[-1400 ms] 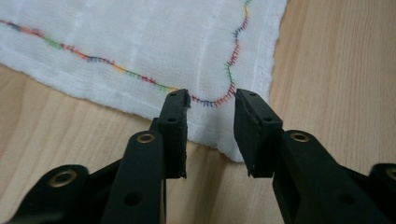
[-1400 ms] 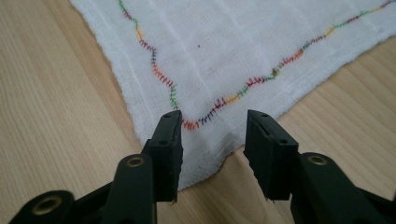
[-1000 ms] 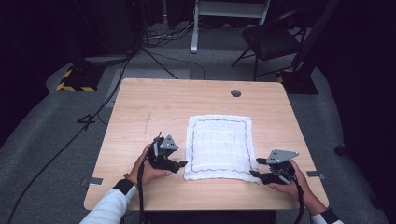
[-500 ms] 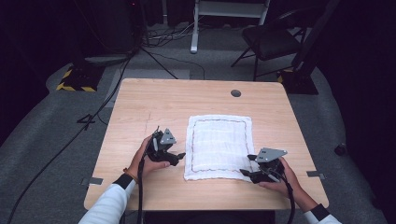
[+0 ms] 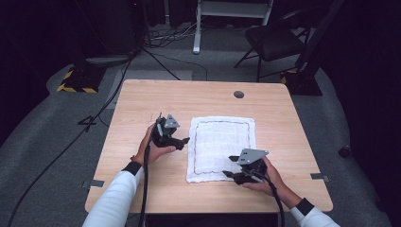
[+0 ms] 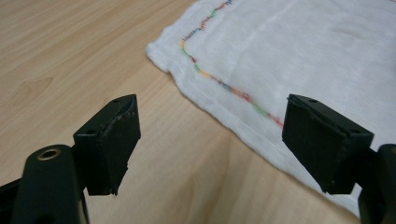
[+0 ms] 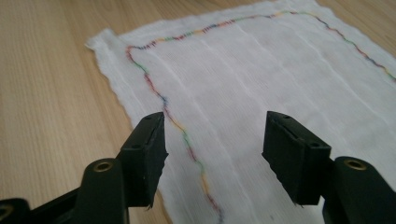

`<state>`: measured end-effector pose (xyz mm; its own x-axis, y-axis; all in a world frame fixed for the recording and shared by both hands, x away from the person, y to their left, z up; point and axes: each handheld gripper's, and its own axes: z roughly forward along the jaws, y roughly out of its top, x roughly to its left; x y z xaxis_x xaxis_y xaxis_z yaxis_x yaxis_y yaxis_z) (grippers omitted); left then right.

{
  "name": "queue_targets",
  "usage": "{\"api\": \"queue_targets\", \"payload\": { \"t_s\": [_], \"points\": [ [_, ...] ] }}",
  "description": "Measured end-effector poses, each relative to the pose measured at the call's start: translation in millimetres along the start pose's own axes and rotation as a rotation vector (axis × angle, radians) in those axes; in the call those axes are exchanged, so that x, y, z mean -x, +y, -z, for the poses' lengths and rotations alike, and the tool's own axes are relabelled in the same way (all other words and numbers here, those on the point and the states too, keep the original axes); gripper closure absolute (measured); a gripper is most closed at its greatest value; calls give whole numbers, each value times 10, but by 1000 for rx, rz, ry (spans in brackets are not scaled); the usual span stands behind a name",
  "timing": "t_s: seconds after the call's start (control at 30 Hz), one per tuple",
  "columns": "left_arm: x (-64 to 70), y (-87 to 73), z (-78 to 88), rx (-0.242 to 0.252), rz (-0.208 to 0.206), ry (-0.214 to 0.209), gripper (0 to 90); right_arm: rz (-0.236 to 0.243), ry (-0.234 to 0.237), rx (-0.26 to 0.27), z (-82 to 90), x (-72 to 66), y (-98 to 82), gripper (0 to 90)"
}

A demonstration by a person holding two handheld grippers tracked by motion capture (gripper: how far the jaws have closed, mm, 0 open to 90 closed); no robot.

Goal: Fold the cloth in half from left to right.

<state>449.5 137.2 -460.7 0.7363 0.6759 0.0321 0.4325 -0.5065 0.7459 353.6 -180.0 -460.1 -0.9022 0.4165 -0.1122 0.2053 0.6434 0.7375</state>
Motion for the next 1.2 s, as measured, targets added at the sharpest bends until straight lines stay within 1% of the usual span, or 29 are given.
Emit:
{"api": "queue_targets", "payload": {
  "t_s": [0.03, 0.07, 0.1, 0.13, 0.17, 0.2, 0.27, 0.3, 0.33, 0.37, 0.4, 0.43, 0.47, 0.5, 0.57, 0.63, 0.67, 0.7, 0.73, 0.77, 0.93, 0.97, 1.03, 1.07, 1.13, 1.17, 1.2],
  "points": [
    [-29, 37, -59, -4, 12, -4, 197, 15, 5, -2, -52, -32, 44, 415],
    [-74, 103, -162, -10, 14, 4, 200, 31, 18, -5, -106, -67, 86, 423],
    [-74, 103, -162, -10, 14, 4, 198, 31, 18, -5, -106, -67, 86, 423],
    [-128, 189, -293, -16, 24, 11, 199, 57, 39, -5, -223, -143, 167, 431],
    [-157, 226, -348, -19, 24, 17, 198, 72, 51, -8, -281, -182, 208, 436],
    [-181, 258, -404, -17, 35, 21, 197, 84, 59, -7, -340, -221, 249, 440],
    [-227, 314, -496, -22, 49, 33, 195, 105, 79, 0, -431, -290, 313, 456],
    [-227, 314, -496, -22, 49, 33, 195, 117, 94, 0, -485, -325, 347, 458],
    [-264, 347, -554, -30, 58, 43, 195, 117, 94, 0, -485, -325, 347, 458],
    [-288, 367, -607, -32, 77, 42, 194, 128, 106, -3, -543, -378, 383, 461],
    [-324, 388, -698, -16, 114, 29, 192, 148, 117, -5, -618, -456, 429, 467],
    [-330, 395, -730, -21, 125, 27, 189, 152, 118, -3, -649, -491, 446, 467],
    [-340, 402, -790, -30, 123, 35, 183, 158, 120, -3, -669, -512, 457, 467],
    [-339, 403, -831, -40, 133, 39, 182, 161, 126, 0, -698, -537, 472, 467],
    [-348, 396, -926, -78, 118, 55, 182, 163, 131, -2, -740, -553, 487, 468],
    [-350, 383, -1002, -103, 113, 67, 181, 157, 135, -6, -789, -557, 495, 468],
    [-348, 380, -1017, -97, 124, 65, 166, 151, 137, -7, -821, -560, 495, 468],
    [-348, 380, -1017, -97, 124, 65, 156, 151, 137, -7, -821, -560, 495, 468],
    [-386, 386, -1036, -100, 154, 56, 154, 139, 148, -9, -863, -554, 492, 469],
    [-394, 392, -1041, -97, 161, 63, 152, 134, 148, -11, -883, -555, 492, 474],
    [-393, 392, -1066, -91, 163, 69, 143, 139, 133, -20, -948, -586, 504, 490],
    [-397, 387, -1060, -92, 156, 68, 146, 151, 120, -30, -965, -602, 504, 510],
    [-398, 385, -1058, -89, 155, 69, 158, 142, 109, -32, -967, -598, 508, 547],
    [-404, 378, -1044, -77, 161, 65, 195, 137, 102, -33, -968, -597, 510, 572],
    [-414, 367, -1014, -60, 151, 47, 361, 133, 90, -33, -970, -590, 508, 613],
    [-419, 364, -1003, -61, 148, 46, 397, 128, 84, -34, -970, -589, 508, 641],
    [-425, 360, -987, -57, 140, 27, 453, 130, 77, -35, -971, -585, 508, 667]
  ]
}}
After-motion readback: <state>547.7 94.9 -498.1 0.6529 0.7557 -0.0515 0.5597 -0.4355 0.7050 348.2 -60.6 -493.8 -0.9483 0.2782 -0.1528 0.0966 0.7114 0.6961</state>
